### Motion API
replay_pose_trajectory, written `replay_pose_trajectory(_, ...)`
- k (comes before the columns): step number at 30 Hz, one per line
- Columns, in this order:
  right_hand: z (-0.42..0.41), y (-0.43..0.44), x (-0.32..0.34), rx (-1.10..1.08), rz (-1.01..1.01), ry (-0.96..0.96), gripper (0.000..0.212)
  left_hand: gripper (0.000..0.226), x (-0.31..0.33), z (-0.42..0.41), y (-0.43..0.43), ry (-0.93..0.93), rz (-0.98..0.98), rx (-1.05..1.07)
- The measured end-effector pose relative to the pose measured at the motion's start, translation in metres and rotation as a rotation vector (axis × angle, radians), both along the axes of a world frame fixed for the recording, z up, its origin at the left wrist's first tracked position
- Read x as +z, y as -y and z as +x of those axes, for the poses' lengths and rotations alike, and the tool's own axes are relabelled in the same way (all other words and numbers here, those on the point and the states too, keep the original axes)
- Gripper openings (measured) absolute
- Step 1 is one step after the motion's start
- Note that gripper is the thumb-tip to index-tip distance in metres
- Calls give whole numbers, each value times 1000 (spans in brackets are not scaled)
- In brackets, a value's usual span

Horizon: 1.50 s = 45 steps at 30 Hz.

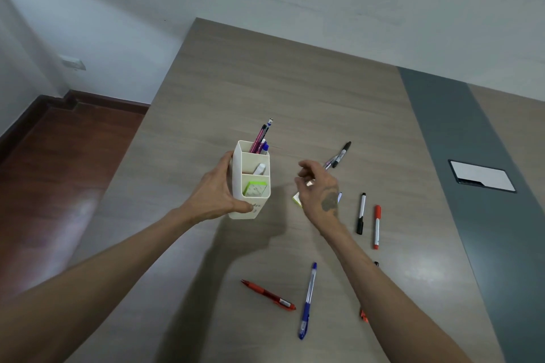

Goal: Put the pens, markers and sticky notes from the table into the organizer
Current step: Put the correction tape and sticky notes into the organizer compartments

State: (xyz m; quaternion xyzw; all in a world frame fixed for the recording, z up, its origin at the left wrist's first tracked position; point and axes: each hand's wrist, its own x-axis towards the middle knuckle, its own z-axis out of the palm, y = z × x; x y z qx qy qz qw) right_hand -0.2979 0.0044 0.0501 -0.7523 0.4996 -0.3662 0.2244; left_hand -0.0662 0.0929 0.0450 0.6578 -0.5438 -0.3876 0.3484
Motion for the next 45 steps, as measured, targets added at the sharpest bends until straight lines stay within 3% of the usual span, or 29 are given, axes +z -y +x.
replay_pose_trajectory(5,-44,24,-66,-185,463,-376,34,114,-4,6,5,-3,21,16)
replay_pose_trajectory(8,-45,23,-86,-166,502,-509,35,114,-9,9,6,7,26,16)
replay_pose_trajectory(15,-31,41,-93,-205,516,-614,60,113,-14,16,6,12,34,23)
replay_pose_trajectory(20,-26,46,-90,-169,602,-604,62,114,-14,18,4,19,29,31)
replay_pose_trajectory(24,-25,38,-87,30,625,-451,53,114,-12,17,3,20,20,30)
replay_pose_trajectory(27,-29,27,-88,181,512,-411,75,115,-11,19,0,14,15,29)
replay_pose_trajectory(29,-31,18,-90,122,477,-402,81,115,-10,19,-1,14,12,35)
replay_pose_trajectory(32,-33,-5,-93,-36,403,-514,50,116,-8,20,-1,16,10,40)
replay_pose_trajectory(35,-29,-17,-95,-82,463,-626,52,115,-7,19,-2,21,5,43)
replay_pose_trajectory(41,-24,-9,-83,-106,539,-392,26,115,-3,17,-3,16,5,48)
replay_pose_trajectory(45,-28,2,-50,-63,452,-48,16,113,0,18,-7,16,7,59)
